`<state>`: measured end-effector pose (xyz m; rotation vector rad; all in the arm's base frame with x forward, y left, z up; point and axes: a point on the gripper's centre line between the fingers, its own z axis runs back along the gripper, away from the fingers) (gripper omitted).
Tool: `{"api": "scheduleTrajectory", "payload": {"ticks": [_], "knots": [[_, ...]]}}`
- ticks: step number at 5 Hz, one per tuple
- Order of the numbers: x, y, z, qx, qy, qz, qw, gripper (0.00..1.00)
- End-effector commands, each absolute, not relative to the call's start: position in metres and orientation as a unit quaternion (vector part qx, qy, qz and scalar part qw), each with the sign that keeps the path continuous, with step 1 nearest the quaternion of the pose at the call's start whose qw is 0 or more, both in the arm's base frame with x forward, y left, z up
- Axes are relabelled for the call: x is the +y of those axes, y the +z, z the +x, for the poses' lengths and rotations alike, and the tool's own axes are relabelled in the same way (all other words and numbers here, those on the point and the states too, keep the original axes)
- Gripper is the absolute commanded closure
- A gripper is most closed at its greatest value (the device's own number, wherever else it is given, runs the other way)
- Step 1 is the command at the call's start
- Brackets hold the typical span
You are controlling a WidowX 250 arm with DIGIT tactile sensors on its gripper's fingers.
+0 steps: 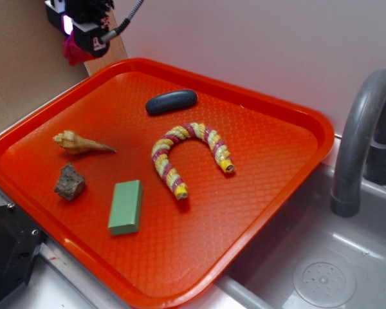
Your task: Grab the red paper.
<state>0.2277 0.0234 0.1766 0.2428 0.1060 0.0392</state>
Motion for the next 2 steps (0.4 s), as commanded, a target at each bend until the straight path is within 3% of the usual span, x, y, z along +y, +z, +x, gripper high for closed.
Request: {"api": "scheduleTrajectory", "payload": {"ticks": [1, 2], "knots": [[0.0215, 0.273, 0.2076, -0.077, 0.007, 0.071, 0.994, 1.0], [0.0251, 0.2797, 0.2089, -0.082, 0.002, 0.09, 0.993, 1.0]]}}
